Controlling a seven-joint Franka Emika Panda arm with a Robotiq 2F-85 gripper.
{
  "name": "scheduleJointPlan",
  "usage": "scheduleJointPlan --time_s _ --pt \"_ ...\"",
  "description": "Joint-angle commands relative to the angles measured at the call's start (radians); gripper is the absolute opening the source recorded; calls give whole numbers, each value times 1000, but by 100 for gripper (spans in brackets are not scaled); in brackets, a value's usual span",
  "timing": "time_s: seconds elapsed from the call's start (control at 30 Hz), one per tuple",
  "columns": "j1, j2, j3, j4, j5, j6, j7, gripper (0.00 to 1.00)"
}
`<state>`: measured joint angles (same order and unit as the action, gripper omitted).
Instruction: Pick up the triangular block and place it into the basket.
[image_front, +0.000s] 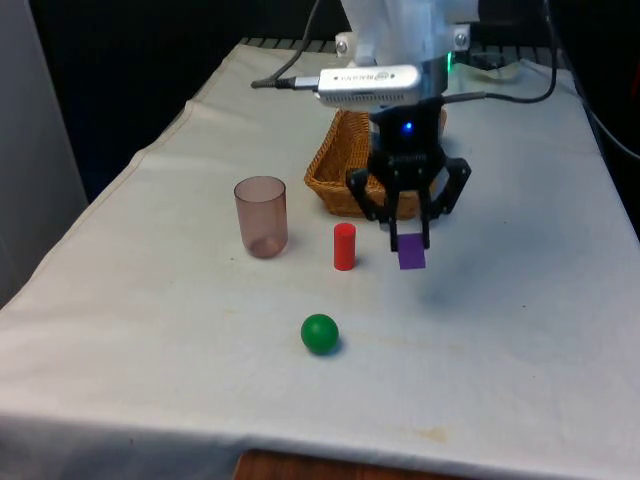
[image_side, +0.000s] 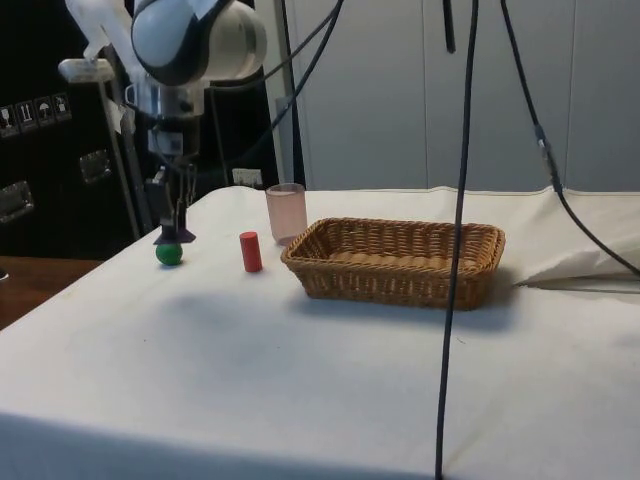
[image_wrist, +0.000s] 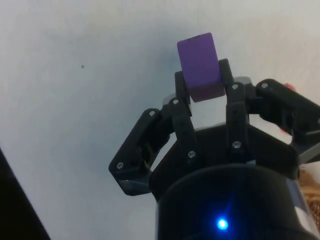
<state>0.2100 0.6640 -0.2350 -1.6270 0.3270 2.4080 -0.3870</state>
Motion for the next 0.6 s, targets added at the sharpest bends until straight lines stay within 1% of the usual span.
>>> scheduleJointPlan --time_s 0.0,0.13,0.17,0.2,0.23,0.33,0.4,0.43,0.47,0.5,0.57 --pt "7 -27 -6 -25 -8 -5 5 33" --pt "10 -75 -6 -69 -14 -14 6 33" --pt "11 -100 -6 -91 -18 -18 6 33" --pt "5 -89 0 -81 -10 -16 0 33" --pt "11 -111 -6 -102 -20 -19 6 33" --pt "13 -148 -5 -140 -25 -20 5 33" --pt "16 -184 -5 -178 -30 -18 3 33" --pt "16 -184 -5 -178 -30 -18 3 33" --pt "17 -207 -5 -204 -34 -16 2 33" --pt "17 -207 -5 -204 -34 -16 2 33" --pt "19 -231 -5 -231 -41 -14 2 33"
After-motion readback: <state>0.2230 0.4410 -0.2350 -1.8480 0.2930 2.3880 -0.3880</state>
